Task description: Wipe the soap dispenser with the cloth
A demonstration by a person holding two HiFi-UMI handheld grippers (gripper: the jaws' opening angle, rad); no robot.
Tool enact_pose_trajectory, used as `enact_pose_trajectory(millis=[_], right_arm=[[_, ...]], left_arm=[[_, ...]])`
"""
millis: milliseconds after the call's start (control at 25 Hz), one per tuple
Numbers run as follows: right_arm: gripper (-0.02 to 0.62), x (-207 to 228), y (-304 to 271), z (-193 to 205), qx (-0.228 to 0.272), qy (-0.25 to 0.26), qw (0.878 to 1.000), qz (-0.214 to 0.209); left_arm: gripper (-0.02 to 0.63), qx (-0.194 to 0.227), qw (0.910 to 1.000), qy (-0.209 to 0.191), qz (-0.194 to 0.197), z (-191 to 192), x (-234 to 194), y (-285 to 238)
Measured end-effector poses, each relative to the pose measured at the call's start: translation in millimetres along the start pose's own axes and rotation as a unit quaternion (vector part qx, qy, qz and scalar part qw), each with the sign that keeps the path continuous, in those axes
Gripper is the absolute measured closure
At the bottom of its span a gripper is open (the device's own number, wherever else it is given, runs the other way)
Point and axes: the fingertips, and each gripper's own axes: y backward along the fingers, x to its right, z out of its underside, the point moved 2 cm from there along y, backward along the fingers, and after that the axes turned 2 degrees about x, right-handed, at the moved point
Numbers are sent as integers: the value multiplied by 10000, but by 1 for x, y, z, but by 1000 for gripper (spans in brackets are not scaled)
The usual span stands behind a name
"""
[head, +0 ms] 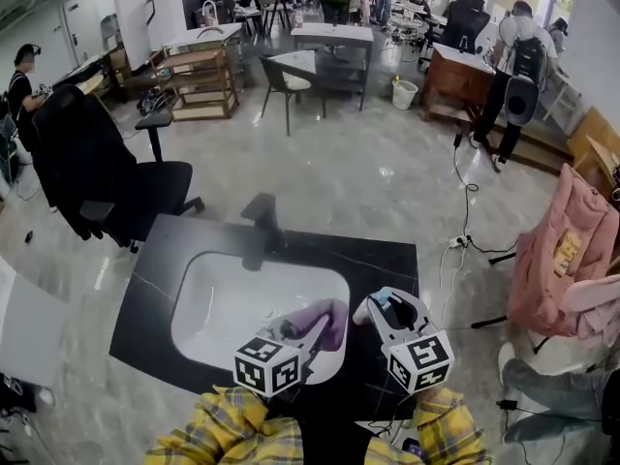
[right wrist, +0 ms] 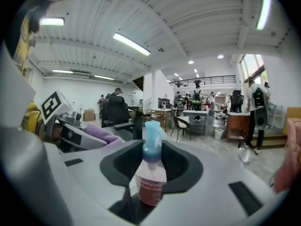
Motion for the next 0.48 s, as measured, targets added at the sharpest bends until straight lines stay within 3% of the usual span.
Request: enact_pose_trajectory(millis=[200, 480], right_arm=[[480, 3, 1, 1, -142, -158, 9936, 1109], [482, 3, 4, 0, -94, -536, 9745, 2178]], left_arm=[[548, 21, 10000, 22, 49, -1, 3, -3], [548, 104, 9999, -36, -19, -7, 8, -3]])
